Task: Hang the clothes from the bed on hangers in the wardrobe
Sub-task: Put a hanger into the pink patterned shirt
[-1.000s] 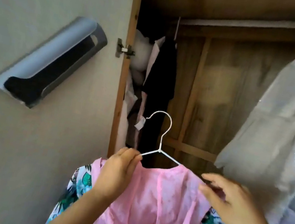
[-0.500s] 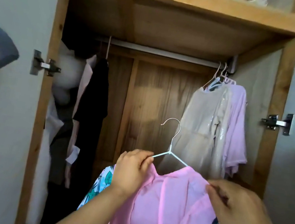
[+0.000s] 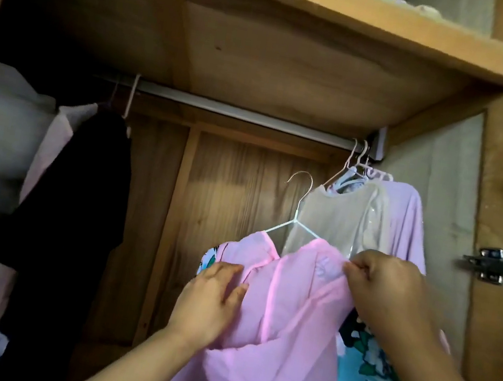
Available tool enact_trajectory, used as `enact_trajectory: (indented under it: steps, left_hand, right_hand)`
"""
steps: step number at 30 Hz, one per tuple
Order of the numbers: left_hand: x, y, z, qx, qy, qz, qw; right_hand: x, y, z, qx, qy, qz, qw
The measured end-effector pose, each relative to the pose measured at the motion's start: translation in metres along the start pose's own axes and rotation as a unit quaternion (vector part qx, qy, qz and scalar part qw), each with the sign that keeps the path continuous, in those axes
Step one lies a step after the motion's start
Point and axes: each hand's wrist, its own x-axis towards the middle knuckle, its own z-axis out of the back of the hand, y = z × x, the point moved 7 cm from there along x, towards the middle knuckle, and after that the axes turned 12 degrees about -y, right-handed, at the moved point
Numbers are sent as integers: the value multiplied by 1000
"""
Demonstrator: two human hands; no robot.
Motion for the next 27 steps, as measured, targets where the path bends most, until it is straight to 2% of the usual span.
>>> enact_trajectory:
  steps: [9,20,27]
  left_hand:
    - [111,28,-12,-1,-91,-33,995]
    - [183,66,51,50,-167,-68,982]
    - [210,90,89,76,-200,-56,975]
  right_hand:
    - [103,38,-56,-7,-93,29,995]
    - [178,136,-98,5,-157,89,984]
    - [206,206,-137,-11,-154,115,981]
